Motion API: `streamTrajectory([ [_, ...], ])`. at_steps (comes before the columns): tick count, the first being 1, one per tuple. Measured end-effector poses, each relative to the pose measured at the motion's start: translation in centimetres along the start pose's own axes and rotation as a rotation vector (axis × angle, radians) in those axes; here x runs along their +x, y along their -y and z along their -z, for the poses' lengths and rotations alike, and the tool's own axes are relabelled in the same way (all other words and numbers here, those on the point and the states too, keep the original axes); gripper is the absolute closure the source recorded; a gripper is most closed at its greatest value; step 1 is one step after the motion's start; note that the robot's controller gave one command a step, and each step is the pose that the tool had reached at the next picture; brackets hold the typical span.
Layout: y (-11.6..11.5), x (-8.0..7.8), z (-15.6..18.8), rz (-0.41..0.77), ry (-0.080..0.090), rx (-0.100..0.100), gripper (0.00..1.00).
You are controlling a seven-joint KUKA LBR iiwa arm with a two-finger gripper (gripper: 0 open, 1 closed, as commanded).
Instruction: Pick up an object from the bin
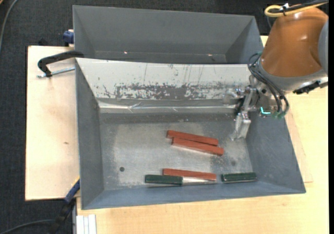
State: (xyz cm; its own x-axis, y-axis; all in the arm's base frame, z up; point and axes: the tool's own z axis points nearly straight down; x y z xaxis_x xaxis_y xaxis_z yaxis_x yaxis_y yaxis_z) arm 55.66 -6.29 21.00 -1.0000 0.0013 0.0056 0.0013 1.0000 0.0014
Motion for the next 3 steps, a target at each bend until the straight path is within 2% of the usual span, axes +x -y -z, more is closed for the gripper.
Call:
streamTrajectory([
  [1, -1.3, 1.3, -13.6, 0.243, 0.000, -0.001, 0.00],
  [2, -1.2, 1.1, -13.2, 0.243, 0.007, 0.001, 1.00],
  [3, 1.0, -0.5, 4.9, 0.150, 0.021, 0.004, 1.00],
])
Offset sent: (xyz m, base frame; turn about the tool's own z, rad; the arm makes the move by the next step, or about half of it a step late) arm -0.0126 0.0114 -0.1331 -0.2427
